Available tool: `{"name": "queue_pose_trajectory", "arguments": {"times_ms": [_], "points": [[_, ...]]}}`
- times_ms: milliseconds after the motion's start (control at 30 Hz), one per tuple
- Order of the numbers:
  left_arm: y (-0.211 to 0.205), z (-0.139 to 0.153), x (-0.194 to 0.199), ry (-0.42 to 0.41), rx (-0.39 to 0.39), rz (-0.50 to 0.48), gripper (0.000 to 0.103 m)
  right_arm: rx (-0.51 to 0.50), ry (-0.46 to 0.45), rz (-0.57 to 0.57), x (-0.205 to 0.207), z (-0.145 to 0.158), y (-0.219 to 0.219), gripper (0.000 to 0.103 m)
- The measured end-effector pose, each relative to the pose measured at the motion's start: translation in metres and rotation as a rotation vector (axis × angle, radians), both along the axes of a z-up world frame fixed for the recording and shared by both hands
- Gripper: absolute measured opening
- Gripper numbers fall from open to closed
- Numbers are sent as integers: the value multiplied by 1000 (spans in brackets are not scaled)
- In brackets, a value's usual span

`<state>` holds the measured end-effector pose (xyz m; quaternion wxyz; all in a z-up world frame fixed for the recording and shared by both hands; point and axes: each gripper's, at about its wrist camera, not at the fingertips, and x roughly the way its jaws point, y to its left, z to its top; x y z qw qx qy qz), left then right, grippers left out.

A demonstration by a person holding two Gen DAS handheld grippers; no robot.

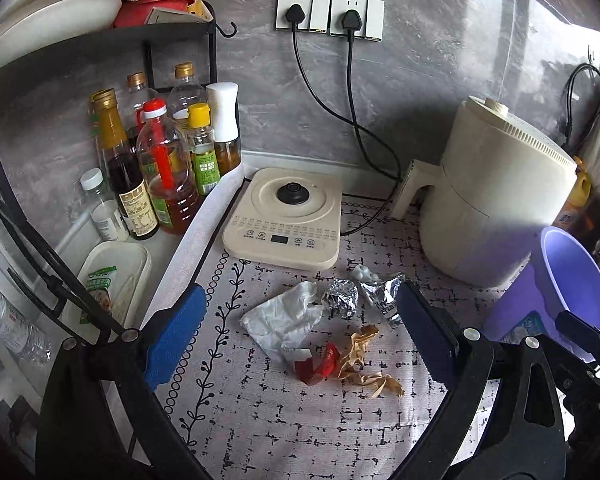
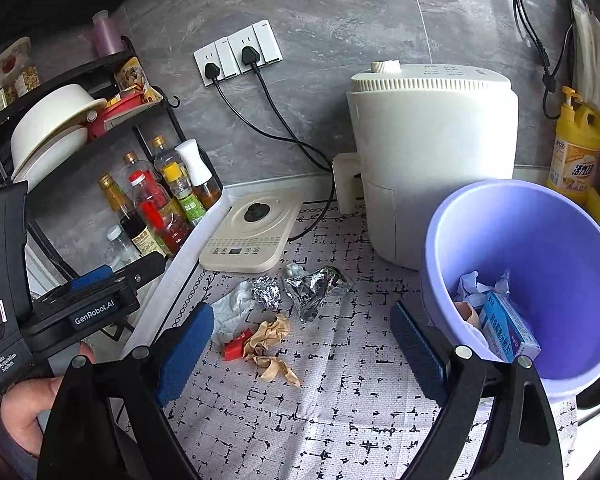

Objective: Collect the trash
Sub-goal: 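Grasp the red packet with the left tool while the right grasps crumpled brown paper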

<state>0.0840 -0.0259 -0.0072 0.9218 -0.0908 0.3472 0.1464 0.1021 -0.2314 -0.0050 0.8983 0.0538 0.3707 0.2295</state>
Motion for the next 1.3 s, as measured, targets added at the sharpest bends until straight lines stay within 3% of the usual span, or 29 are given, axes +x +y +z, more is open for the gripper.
{"name": "queue_pose_trajectory", "arguments": {"times_ms": [533, 867, 1067, 1133, 1200, 1300], "points": [[-1, -84, 5, 180, -54, -19, 65, -104, 136, 51, 5, -57, 18, 79], [-11, -114, 17, 233, -74, -65, 57, -152, 178, 45, 6, -76, 18, 78], [-13, -133, 26, 270, -119, -98, 32, -179, 196, 43, 6, -84, 21, 76], [-14, -134, 27, 276, -122, -106, 15, -186, 199, 45, 6, -86, 23, 76], [-15, -133, 26, 272, -120, -112, 9, -192, 200, 55, 7, -88, 26, 75], [-16, -124, 22, 249, -107, -117, 8, -191, 211, 71, 9, -92, 32, 72]]}}
